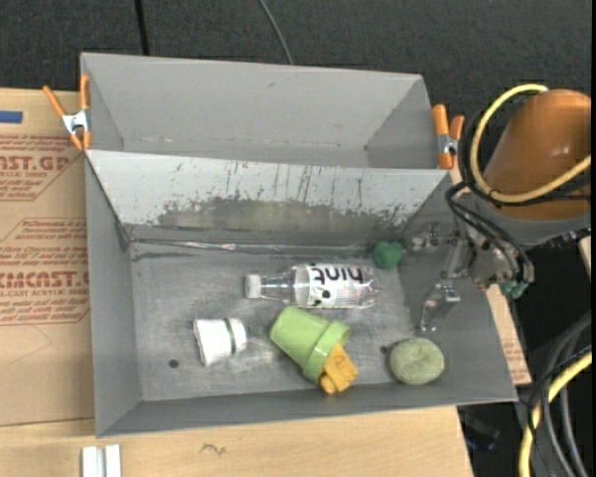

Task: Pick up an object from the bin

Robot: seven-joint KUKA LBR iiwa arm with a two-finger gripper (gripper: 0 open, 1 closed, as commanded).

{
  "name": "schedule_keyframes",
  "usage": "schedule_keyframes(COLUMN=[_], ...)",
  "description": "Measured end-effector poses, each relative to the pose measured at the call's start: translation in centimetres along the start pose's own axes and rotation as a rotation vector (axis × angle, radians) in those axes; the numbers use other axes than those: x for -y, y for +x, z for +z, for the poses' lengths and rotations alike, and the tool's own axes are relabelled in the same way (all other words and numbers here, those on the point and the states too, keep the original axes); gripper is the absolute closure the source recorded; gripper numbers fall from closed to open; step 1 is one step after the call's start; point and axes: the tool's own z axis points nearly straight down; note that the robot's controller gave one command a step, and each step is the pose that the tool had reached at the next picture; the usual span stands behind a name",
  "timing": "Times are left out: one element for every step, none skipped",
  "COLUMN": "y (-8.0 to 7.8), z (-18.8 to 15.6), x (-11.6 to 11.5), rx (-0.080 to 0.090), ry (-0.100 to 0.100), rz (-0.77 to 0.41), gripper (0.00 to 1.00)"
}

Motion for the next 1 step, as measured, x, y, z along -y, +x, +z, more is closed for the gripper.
schedule_keyframes(y=[0.0], z=[0.0], x=[0.0], rx=[0.0], ry=[0.0], rz=[0.0], gripper=[1.0])
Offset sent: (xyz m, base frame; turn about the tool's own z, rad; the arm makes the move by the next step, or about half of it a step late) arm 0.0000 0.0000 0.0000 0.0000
